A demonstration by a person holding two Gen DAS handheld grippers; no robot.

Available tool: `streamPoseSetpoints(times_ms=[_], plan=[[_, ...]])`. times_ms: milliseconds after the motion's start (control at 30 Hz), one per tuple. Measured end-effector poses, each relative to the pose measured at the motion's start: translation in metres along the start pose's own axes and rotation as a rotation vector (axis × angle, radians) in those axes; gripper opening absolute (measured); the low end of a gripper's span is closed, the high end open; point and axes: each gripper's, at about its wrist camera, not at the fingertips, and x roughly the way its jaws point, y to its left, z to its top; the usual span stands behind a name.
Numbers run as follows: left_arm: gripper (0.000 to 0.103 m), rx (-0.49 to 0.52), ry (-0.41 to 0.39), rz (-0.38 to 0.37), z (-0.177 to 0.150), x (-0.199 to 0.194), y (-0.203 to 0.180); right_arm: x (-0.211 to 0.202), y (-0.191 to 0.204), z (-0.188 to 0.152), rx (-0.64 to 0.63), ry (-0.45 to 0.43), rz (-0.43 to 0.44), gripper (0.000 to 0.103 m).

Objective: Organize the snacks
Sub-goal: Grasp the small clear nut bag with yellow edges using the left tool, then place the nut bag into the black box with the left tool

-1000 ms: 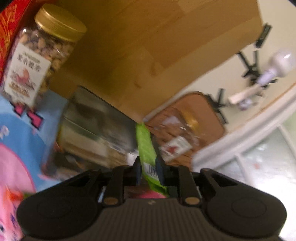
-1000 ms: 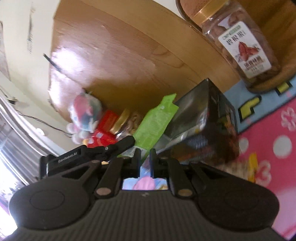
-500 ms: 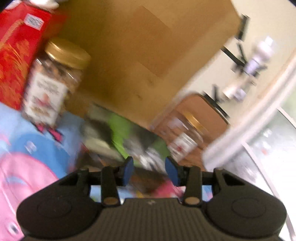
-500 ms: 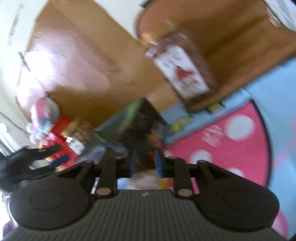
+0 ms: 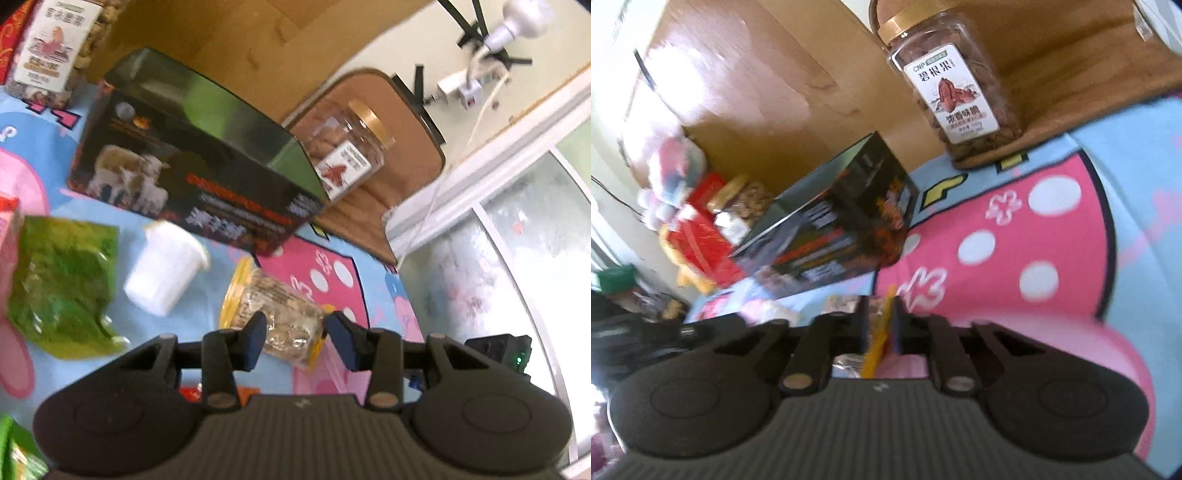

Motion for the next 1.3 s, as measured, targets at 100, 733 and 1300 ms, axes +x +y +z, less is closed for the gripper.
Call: streamPoseSetpoints(times_ms=[100, 733, 1300], plan=[[0.050, 0.012, 0.015, 0.012, -0.008, 0.005, -0.004, -0.014, -0.006, -0.011, 0.044, 0.011, 0.021, 0.002], [0.039, 0.123, 0.086, 0.088, -0.006, 0.053, -0.010, -0.017, 0.048, -0.059, -0.406, -0.036, -0.165, 0.045], [0.039, 0.119, -0.178, 0.043, 0.058, -0.043, -0.016, -0.002, 0.126, -0.013, -0.631, -0.232, -0.095, 0.025]])
